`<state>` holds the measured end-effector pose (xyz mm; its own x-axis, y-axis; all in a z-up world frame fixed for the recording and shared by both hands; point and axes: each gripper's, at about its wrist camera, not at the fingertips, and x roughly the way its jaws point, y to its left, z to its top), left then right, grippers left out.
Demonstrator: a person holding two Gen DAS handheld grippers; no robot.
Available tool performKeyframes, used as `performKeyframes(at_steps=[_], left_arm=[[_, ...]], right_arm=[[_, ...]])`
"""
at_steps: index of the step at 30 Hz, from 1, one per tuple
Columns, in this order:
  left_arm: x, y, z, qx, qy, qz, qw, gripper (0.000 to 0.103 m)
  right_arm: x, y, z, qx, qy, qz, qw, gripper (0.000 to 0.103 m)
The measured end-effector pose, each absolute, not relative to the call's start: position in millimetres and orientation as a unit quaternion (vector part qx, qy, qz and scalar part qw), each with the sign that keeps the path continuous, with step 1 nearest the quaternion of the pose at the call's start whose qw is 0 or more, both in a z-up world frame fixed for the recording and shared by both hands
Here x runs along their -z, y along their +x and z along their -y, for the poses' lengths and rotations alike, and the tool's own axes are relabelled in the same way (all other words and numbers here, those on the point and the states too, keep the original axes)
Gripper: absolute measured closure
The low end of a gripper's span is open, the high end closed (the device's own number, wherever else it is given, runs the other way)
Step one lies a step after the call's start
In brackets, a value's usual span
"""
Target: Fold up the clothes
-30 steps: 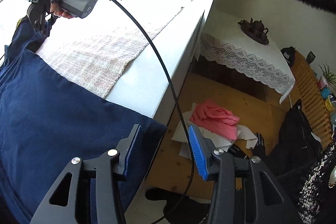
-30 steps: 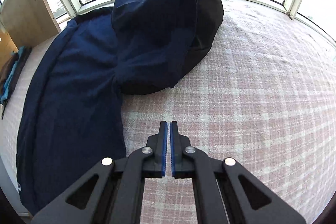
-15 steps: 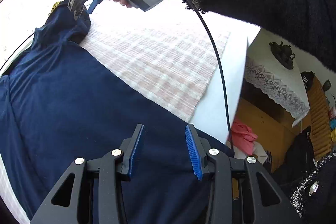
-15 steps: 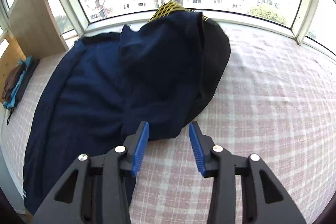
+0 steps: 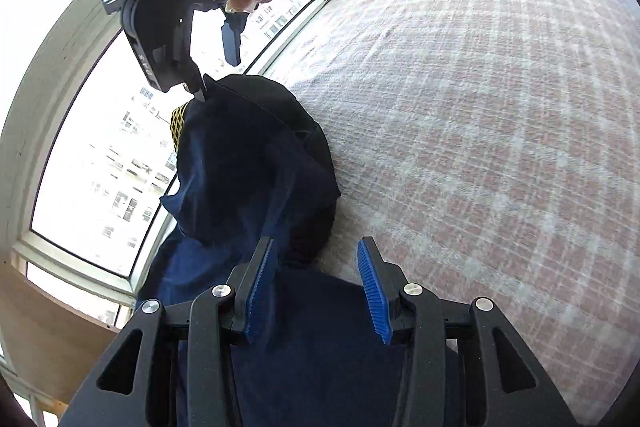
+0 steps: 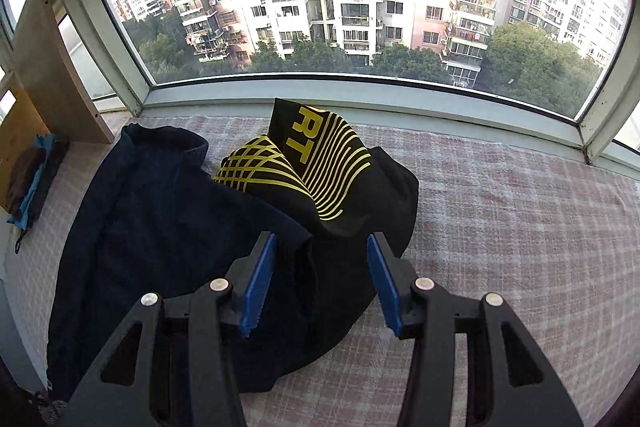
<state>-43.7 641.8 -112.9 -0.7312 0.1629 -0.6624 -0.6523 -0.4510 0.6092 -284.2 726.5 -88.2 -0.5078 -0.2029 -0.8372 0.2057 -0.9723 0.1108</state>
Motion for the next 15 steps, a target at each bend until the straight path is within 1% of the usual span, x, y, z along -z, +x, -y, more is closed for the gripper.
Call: performKeyframes(at_steps=[4, 8, 10, 11, 12, 15], left_arm=[[144.9, -68.5, -671.5, -0.786, -0.247, -0.526, 0.212, 0.061], [155.7, -85.8, -677.4, -0.78, -0.264, -0.525, 0.217, 0.063], [154.5, -88.9, -680.4, -0.779, -0.265, -0.522, 0.223, 0.069], [152.1, -92.0, -680.3, -0.783, -0.271, -0.511, 0.227, 0.077], [148.8, -94.9, -679.3, -0.789, -0.277, -0.498, 0.231, 0.083], [129.6, -101.9, -664.9, -0.815, -0.305, -0.424, 0.25, 0.086]], right_arm=[[97.2, -285.0, -734.5, 0.858, 0.496, -0.012, 0.135, 0.056], [107.4, -291.1, -730.2, 0.852, 0.501, -0.023, 0.146, 0.056], [108.7, -293.4, -731.5, 0.851, 0.503, -0.015, 0.151, 0.056], [108.0, -293.4, -733.1, 0.85, 0.504, -0.01, 0.152, 0.058], [107.3, -293.5, -734.8, 0.849, 0.505, -0.004, 0.154, 0.064], [103.2, -292.6, -739.3, 0.847, 0.507, 0.007, 0.157, 0.081]])
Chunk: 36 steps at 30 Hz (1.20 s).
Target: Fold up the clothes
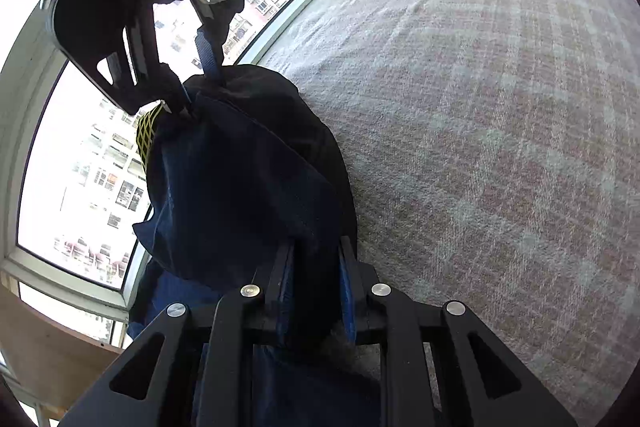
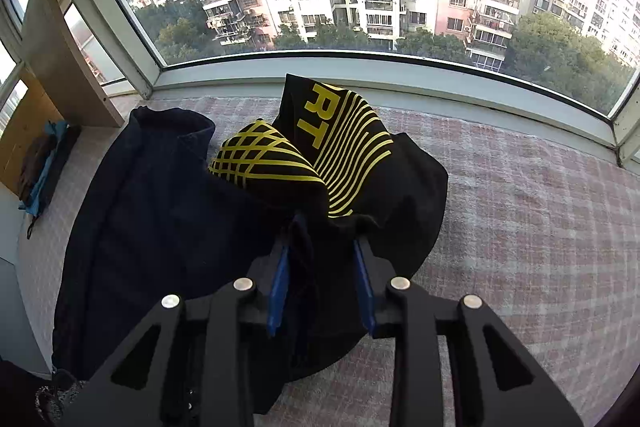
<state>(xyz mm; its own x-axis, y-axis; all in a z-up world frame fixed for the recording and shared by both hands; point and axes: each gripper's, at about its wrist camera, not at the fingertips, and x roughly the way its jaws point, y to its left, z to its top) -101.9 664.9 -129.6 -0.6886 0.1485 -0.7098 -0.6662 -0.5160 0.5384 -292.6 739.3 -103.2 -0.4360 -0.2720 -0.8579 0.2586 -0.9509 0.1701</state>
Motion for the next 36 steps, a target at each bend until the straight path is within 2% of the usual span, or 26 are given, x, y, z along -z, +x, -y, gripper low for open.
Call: performKeyframes(at_steps=[2, 4, 6, 8, 12, 15, 20, 23, 25, 26, 27, 32, 35, 36], left_arm=[[116.6, -106.1, -653.1, -0.829, -0.325, -0.371, 0.263, 0.091], [104.4, -107.8, -639.0, -0.839, -0.342, -0.313, 0.283, 0.091], [93.4, -111.8, -620.8, -0.85, -0.358, -0.25, 0.294, 0.094], [86.8, -119.7, -599.0, -0.855, -0.381, -0.174, 0.307, 0.094], [85.4, -138.8, -561.3, -0.841, -0.422, -0.044, 0.336, 0.094], [90.6, -147.4, -545.0, -0.829, -0.44, 0.002, 0.345, 0.094], [91.0, -150.6, -532.4, -0.822, -0.448, 0.03, 0.35, 0.094], [90.8, -149.5, -533.3, -0.819, -0.449, 0.03, 0.355, 0.094], [90.0, -149.1, -534.3, -0.819, -0.447, 0.029, 0.358, 0.094], [89.8, -149.2, -534.6, -0.818, -0.447, 0.031, 0.36, 0.094], [89.6, -149.8, -534.4, -0.817, -0.447, 0.034, 0.362, 0.094], [87.1, -151.8, -532.0, -0.815, -0.447, 0.05, 0.365, 0.094], [85.1, -153.5, -528.9, -0.816, -0.445, 0.051, 0.365, 0.094], [84.1, -154.0, -526.5, -0.816, -0.445, 0.056, 0.365, 0.094]], right_arm=[[97.7, -289.7, -741.7, 0.847, 0.508, 0.008, 0.155, 0.083], [92.3, -287.5, -743.6, 0.846, 0.51, 0.011, 0.153, 0.085], [87.5, -286.6, -744.4, 0.844, 0.515, 0.015, 0.149, 0.093], [82.7, -285.8, -744.2, 0.841, 0.521, 0.018, 0.146, 0.097], [71.3, -281.1, -731.9, 0.839, 0.527, -0.024, 0.131, 0.097], [61.8, -276.2, -725.1, 0.837, 0.529, -0.021, 0.14, 0.097], [42.4, -273.3, -721.5, 0.842, 0.517, 0.009, 0.153, 0.097], [39.2, -271.1, -715.8, 0.851, 0.509, -0.03, 0.128, 0.097], [45.0, -270.3, -719.1, 0.846, 0.521, -0.028, 0.112, 0.083], [50.2, -269.9, -723.8, 0.839, 0.533, -0.01, 0.108, 0.067], [56.1, -269.9, -730.1, 0.833, 0.543, 0.019, 0.108, 0.06], [84.6, -274.6, -749.3, 0.809, 0.573, 0.097, 0.09, 0.06], [97.2, -279.6, -753.0, 0.788, 0.585, 0.157, 0.115, 0.061], [98.9, -280.1, -750.5, 0.784, 0.588, 0.159, 0.121, 0.073]])
